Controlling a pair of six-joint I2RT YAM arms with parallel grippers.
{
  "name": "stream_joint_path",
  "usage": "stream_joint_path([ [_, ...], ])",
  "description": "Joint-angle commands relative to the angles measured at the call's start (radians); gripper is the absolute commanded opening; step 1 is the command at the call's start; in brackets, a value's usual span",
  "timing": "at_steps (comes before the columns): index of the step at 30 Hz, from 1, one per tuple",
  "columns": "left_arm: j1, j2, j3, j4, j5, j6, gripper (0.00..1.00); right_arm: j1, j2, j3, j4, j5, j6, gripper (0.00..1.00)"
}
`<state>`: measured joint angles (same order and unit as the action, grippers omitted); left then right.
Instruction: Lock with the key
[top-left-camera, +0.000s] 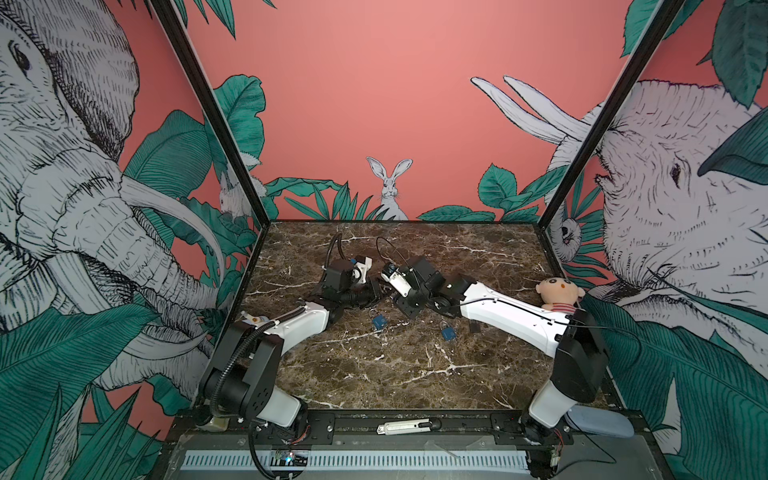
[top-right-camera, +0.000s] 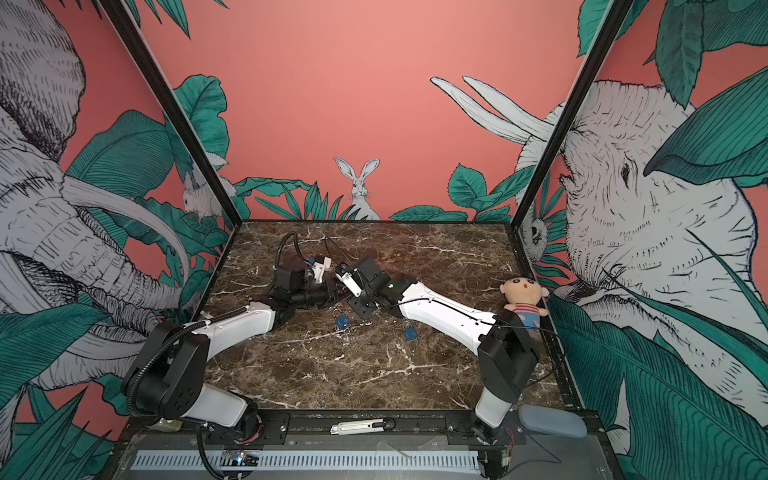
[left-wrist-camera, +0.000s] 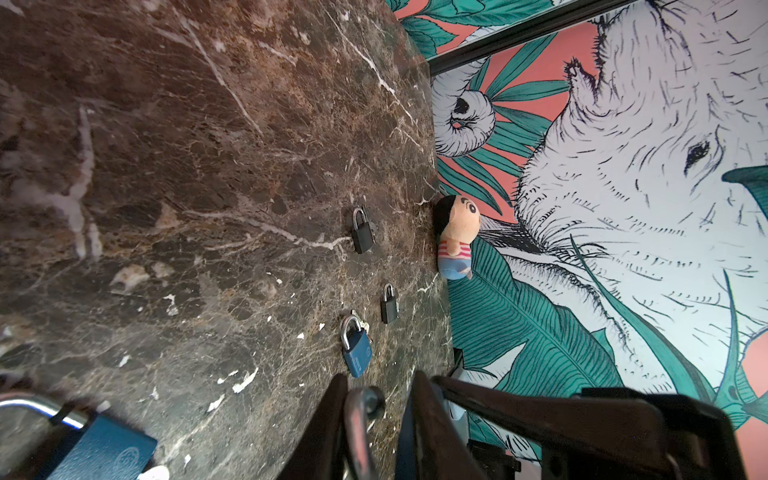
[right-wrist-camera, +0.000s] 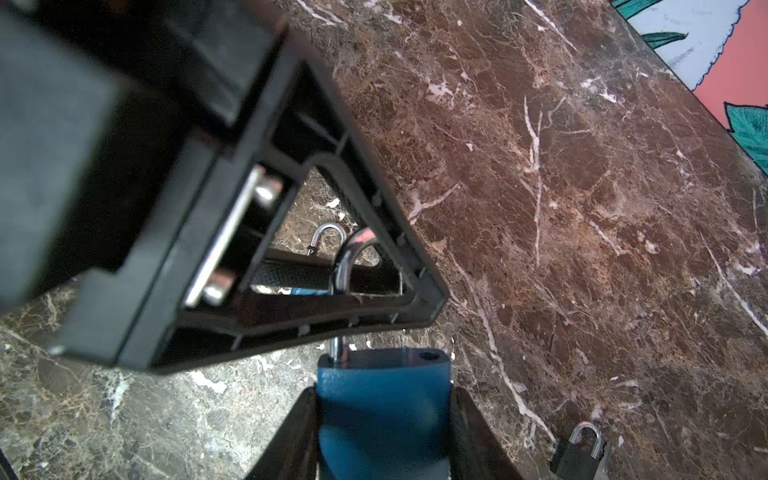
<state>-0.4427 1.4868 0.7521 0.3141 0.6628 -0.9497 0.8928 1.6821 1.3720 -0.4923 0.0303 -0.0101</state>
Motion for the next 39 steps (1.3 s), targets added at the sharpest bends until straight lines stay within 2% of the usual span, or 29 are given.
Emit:
stream_joint_path([
  [1, -0.007, -0.002, 0.016, 0.032, 0.011, -0.004, 0.27, 0.011, -0.008, 0.045, 0.024, 0.015, -0.015, 0.13],
  [20, -0.007, 0.007, 0.007, 0.045, 0.006, -0.012, 0.16, 0.019, -0.011, 0.050, 0.017, 0.030, -0.020, 0.12],
  [29, -0.007, 0.007, 0.005, 0.046, 0.011, -0.013, 0.00, 0.021, -0.018, 0.045, 0.021, 0.028, -0.019, 0.12],
  [39, -0.007, -0.003, -0.017, 0.099, 0.005, -0.044, 0.00, 0.021, -0.024, 0.022, 0.040, 0.028, -0.008, 0.13],
])
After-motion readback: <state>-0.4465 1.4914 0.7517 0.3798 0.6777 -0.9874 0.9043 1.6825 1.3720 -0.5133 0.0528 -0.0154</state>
